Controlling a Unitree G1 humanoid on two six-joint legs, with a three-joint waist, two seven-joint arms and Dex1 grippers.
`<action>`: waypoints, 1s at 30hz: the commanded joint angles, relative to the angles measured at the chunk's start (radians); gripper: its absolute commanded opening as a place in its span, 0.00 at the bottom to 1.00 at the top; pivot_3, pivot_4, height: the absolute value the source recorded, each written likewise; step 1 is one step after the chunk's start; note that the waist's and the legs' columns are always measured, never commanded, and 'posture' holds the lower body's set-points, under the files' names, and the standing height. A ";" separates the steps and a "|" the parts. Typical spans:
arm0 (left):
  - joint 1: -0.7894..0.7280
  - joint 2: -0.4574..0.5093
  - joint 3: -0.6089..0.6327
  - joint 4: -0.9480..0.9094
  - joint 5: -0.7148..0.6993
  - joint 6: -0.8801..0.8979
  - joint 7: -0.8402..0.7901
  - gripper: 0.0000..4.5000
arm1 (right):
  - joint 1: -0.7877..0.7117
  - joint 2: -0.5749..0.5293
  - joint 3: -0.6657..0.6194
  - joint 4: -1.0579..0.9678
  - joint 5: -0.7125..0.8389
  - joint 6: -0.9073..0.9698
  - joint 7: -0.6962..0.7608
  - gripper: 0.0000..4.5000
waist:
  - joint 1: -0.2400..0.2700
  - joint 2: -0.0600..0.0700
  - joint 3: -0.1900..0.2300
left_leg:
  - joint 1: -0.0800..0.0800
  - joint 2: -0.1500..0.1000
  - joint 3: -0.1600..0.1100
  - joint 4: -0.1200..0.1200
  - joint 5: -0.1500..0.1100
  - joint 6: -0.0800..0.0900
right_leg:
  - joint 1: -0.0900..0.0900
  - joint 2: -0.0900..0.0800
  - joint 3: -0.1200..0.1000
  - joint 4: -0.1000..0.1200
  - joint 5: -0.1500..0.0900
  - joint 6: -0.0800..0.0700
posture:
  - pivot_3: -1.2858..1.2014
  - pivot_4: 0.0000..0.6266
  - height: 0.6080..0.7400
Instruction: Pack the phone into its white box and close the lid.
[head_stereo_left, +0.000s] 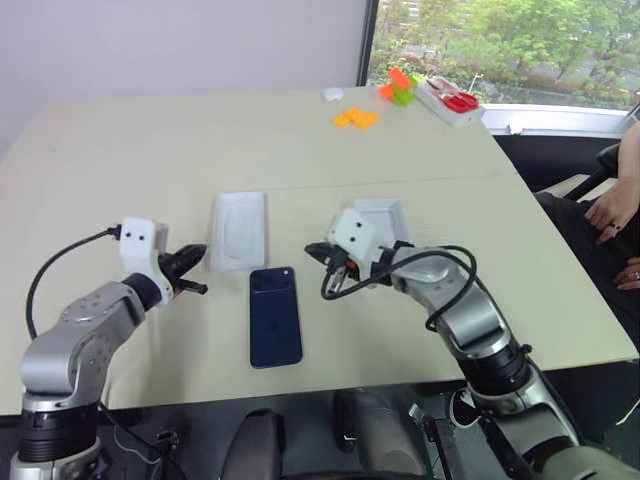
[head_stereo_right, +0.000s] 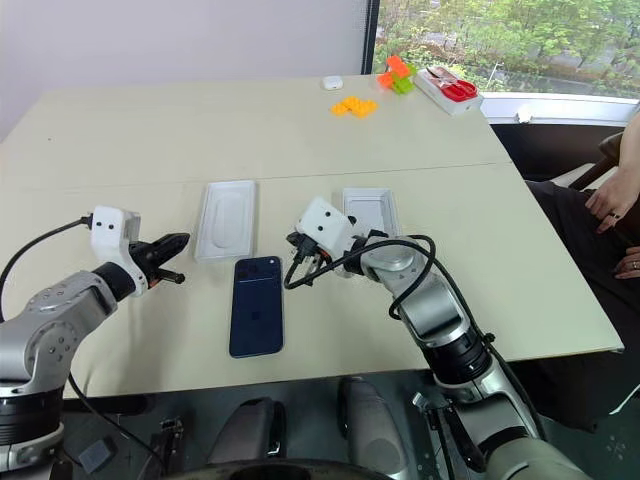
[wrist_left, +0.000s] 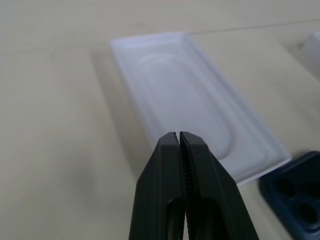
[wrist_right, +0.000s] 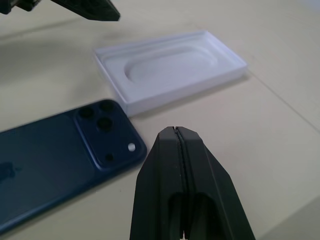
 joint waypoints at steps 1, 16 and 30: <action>-0.006 -0.005 0.067 0.015 0.004 -0.019 0.018 0.14 | -0.002 -0.007 -0.005 -0.054 0.011 -0.003 -0.009 0.00 | 0.002 0.000 0.000 | 0.000 0.000 0.000 0.000 0.000 0.000 | 0.000 0.000 -0.001 0.000 0.000 0.000 | 0.52 0.24 0.96; 0.099 0.025 0.163 -0.029 -0.061 0.001 -0.080 1.00 | -0.029 -0.018 0.047 -0.046 0.050 0.085 -0.001 0.51 | 0.001 0.000 0.000 | -0.001 0.000 0.000 0.000 0.000 0.000 | 0.000 -0.001 0.000 0.000 0.000 -0.001 | 0.52 0.24 0.96; 0.187 0.034 0.313 -0.139 -0.457 0.386 0.006 1.00 | -0.007 -0.152 0.080 -0.081 0.052 0.042 0.084 0.01 | 0.001 0.000 0.000 | 0.000 0.000 -0.001 0.000 0.000 0.000 | 0.000 -0.001 0.000 0.000 -0.003 0.001 | 0.52 0.24 0.96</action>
